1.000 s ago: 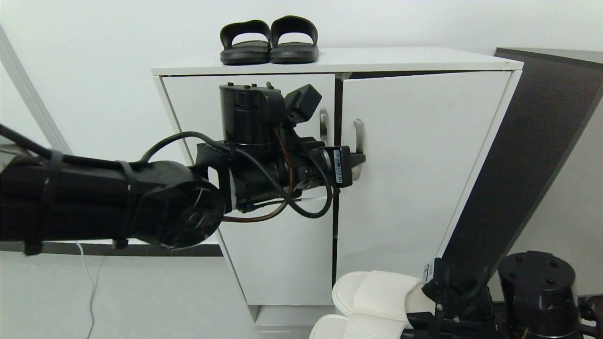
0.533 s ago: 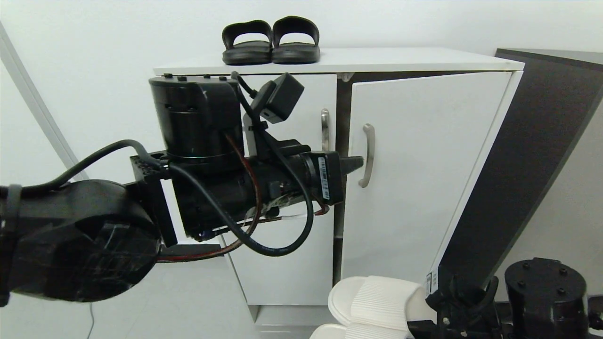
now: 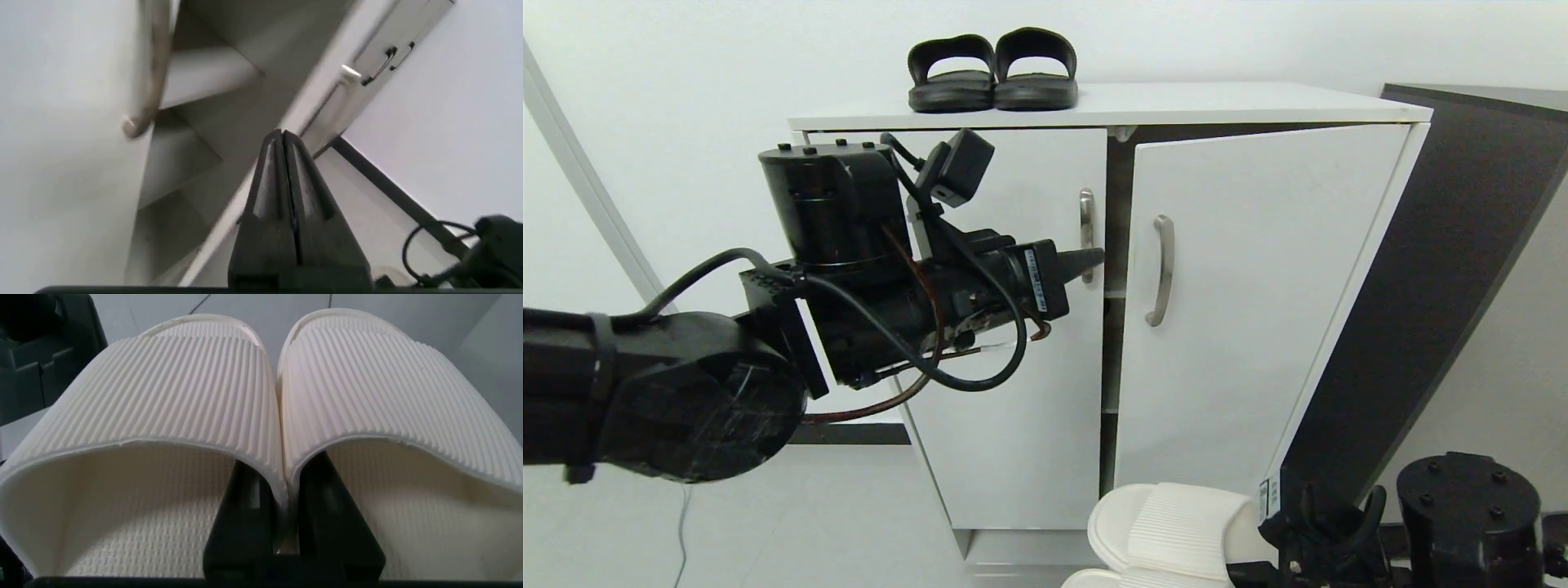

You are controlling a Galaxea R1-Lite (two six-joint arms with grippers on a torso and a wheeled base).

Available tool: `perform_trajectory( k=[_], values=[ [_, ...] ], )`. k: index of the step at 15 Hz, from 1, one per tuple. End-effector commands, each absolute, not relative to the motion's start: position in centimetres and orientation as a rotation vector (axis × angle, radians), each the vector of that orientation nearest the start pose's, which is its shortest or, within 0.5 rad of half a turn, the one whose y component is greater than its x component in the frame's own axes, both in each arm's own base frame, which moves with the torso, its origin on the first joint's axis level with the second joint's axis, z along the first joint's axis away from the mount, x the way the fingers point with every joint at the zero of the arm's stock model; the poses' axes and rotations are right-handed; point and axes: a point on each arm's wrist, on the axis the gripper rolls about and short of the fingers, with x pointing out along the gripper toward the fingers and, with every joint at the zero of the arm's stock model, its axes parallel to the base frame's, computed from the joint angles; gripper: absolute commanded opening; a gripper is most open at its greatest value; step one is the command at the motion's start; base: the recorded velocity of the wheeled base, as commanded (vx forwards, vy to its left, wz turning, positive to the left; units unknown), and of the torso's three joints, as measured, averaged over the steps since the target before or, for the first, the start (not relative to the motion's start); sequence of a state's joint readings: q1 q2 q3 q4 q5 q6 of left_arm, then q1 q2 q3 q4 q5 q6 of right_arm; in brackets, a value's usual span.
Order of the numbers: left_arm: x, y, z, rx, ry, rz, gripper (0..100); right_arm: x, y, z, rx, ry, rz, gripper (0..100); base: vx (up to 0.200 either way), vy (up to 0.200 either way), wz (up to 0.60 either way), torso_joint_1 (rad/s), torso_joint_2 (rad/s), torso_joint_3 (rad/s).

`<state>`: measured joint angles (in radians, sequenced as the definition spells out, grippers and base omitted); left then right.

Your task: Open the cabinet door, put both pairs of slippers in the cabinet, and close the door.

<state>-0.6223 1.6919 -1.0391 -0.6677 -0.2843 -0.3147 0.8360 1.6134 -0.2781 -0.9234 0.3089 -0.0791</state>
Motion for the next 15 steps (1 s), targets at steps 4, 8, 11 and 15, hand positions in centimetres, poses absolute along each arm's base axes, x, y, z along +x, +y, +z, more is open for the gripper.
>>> perform_trajectory(
  k=[4, 8, 11, 15],
  values=[
    [29.7, -21.2, 24.2, -0.301, 0.14, -0.893, 0, 13.5, 17.0, 10.3, -0.195, 0.395, 1.178, 0, 0.0, 0.0, 0.0, 0.0, 0.0, 0.0],
    [30.9, -22.3, 23.9, -0.301, 0.136, -0.905, 0, 12.8, 17.0, 9.7, -0.208, 0.42, 1.204, 0, 0.0, 0.0, 0.0, 0.0, 0.0, 0.0],
    [31.1, -22.5, 24.0, -0.302, 0.13, -0.907, 0, 12.6, 16.9, 9.5, -0.212, 0.428, 1.207, 0, 0.0, 0.0, 0.0, 0.0, 0.0, 0.0],
    [30.4, -23.3, 24.2, -0.305, 0.109, -0.939, 0, 11.9, 16.6, 8.9, -0.262, 0.437, 1.238, 0, -0.2, 0.0, 0.0, 0.0, 0.0, -0.001]
  ],
)
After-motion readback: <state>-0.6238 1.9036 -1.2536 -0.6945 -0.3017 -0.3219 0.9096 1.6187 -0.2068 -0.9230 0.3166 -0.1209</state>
